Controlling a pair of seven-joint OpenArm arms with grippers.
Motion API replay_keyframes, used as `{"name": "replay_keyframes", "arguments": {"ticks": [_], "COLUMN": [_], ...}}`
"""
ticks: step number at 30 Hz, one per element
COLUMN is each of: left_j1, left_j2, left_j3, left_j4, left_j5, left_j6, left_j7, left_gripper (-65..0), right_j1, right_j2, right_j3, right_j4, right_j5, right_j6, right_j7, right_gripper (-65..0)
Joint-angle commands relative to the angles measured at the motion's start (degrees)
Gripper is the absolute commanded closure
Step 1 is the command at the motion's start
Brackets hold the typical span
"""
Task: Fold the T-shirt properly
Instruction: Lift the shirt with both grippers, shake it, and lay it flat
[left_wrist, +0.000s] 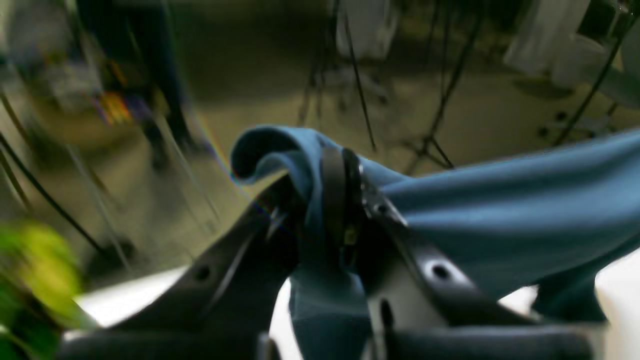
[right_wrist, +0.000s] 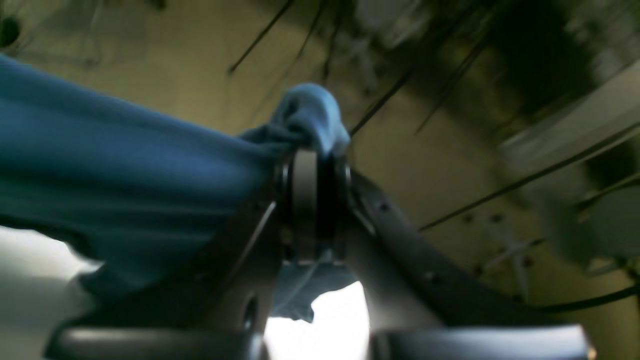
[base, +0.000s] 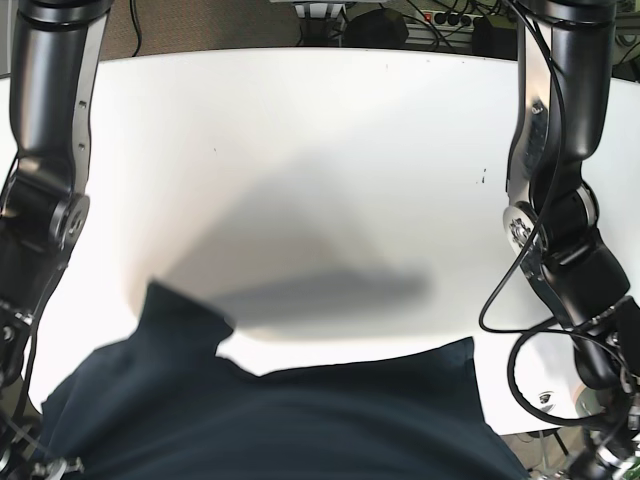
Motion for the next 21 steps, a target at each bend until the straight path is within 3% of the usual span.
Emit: {"name": "replay_keyframes", "arguments": {"ticks": [1,8,16,21], "left_j1": [-2.96,0.82,9.34,15.32], "left_j2": [-1.35,-2.32,-2.67,-4.60], "left_j3": [0.20,2.31,2.31,2.05], "left_j4": [2.23,6.37,8.65,9.88], "left_j5": [-0.62,-0.97,-1.06,-1.15], "left_j6": [0.24,0.24,-0.20,-0.81], "left_j7": [-1.63,-1.63,-1.63,-1.72], "left_gripper": [0.0,0.0,0.0,0.0], "right_j1": [6.08,3.36,-13.52,-25.56], "right_j2": [0.87,0.69,0.25,-3.62], "right_j3": [-0.09,-0.01,1.66,8.26], "right_j4": [2.95,12.09,25.36,31.08], "right_j5": [0.17,0.26,0.26,0.26], "right_j6": [-0.18,0.17,0.08,0.17], "right_j7": [-2.41,-7.78,-9.18,-9.18], "right_gripper": [-1.9,-1.9,-1.9,-1.9]}}
